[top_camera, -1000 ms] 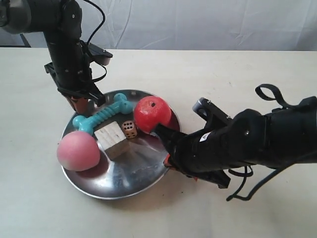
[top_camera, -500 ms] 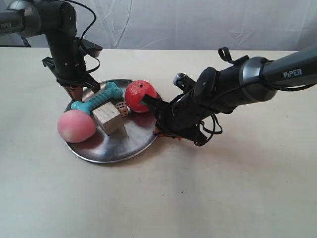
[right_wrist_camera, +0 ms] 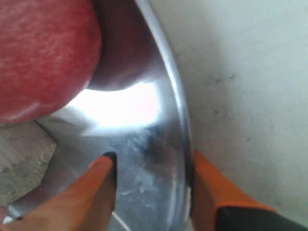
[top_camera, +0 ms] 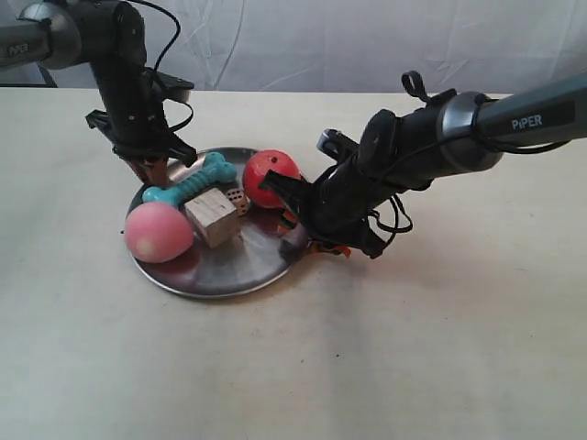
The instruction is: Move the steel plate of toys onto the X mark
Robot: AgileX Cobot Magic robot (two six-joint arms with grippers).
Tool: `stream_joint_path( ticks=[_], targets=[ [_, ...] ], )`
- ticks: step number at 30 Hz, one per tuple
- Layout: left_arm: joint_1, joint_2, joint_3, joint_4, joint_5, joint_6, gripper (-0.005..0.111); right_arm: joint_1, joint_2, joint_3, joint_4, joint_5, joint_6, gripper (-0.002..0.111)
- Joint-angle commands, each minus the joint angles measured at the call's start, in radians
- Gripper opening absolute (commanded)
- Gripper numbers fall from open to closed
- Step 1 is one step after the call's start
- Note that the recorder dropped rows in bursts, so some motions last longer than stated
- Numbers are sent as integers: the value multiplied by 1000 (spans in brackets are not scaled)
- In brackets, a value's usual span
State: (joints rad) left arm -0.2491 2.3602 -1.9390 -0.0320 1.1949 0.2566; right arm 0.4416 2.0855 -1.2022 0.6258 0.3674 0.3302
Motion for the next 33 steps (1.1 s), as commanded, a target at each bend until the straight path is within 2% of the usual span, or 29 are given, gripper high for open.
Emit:
stream_joint_path(
  ticks=[1, 3, 7, 12, 19, 21, 22, 24, 26, 27, 30, 33],
  targets=[
    [-21, -13, -6, -80, 26, -40, 40, 1, 5, 0, -22, 67, -16, 51],
    [-21, -13, -6, -80, 26, -50, 48, 1, 5, 0, -37, 94, -16, 51],
    [-21, -22, -6, -63, 26, -64, 56, 1, 1, 0, -73, 141, -16, 51],
    [-7, -66, -6, 21, 26, -83, 57, 1, -28, 0, -115, 161, -16, 51],
    [65, -159, -6, 32, 26, -128, 56, 1, -123, 0, -229, 183, -13, 51],
    [85, -192, -3, 32, 26, -141, 50, 1, -157, 0, -271, 211, -13, 47],
    [97, -213, 1, 32, 26, -151, 44, 1, -178, 0, -302, 230, -13, 41],
    [117, -259, 6, 22, 26, -157, 25, 1, -218, 0, -371, 263, -13, 23],
    [130, -316, 22, 13, 26, -161, 5, 1, -269, 0, -441, 288, -13, 0],
    [138, -342, 36, 10, 26, -163, 0, 1, -297, 2, -460, 292, -10, 0],
    [139, -449, 110, -6, 26, -164, 0, 1, -380, 20, -518, 298, -10, 0],
    [137, -587, 248, -75, 9, -158, 0, 1, -477, 75, -525, 267, -24, 0]
  ],
)
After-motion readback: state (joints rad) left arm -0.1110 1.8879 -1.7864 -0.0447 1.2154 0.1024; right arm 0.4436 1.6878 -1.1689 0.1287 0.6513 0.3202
